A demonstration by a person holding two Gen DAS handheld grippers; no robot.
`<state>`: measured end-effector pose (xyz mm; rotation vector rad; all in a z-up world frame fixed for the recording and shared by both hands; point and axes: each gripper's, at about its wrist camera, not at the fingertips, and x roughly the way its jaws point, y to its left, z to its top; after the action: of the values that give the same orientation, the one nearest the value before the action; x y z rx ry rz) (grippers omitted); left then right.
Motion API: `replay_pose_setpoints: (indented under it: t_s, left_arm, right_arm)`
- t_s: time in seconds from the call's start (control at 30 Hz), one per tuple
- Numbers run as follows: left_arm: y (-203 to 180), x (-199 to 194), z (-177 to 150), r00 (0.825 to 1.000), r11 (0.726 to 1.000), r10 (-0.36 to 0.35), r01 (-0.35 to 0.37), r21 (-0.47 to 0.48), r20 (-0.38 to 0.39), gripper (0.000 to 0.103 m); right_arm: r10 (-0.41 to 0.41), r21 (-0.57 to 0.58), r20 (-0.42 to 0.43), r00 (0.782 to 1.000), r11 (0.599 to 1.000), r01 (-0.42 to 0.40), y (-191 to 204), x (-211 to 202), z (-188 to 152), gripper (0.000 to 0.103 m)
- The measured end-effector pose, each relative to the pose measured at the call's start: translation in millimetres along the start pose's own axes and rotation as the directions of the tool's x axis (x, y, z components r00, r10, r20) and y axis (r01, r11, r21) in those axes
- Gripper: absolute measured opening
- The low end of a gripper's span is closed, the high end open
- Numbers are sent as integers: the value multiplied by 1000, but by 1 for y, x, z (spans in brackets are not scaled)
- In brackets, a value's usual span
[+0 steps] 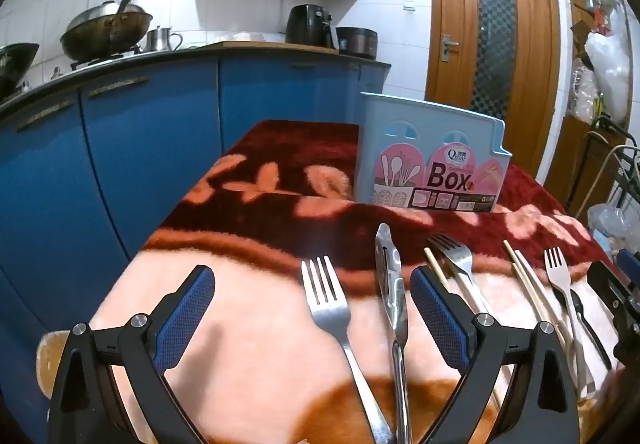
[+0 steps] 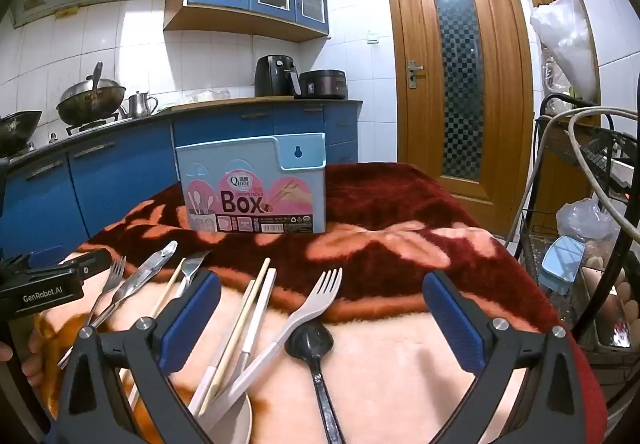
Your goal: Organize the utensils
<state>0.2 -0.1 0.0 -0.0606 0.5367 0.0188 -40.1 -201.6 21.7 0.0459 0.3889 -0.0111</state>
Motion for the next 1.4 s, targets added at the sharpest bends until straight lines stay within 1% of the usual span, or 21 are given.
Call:
replay_pose_setpoints:
  t_s: [0.33, 1.03, 1.4]
  left_arm:
    - [2, 3, 1, 1000, 1000, 2, -2, 6, 10, 98]
    - [-1, -8, 0, 999, 1000, 0, -2, 23, 54, 98]
    - [-1, -9, -1, 999, 1000, -2, 1, 27, 53, 98]
  right_arm:
    - [0, 2, -2, 1000, 1000, 0, 0, 0, 0, 103]
    - [3, 6, -2, 1000, 1000, -3, -2, 0, 0, 103]
    - [3, 8, -1, 1000, 1000, -3, -1, 0, 0, 103]
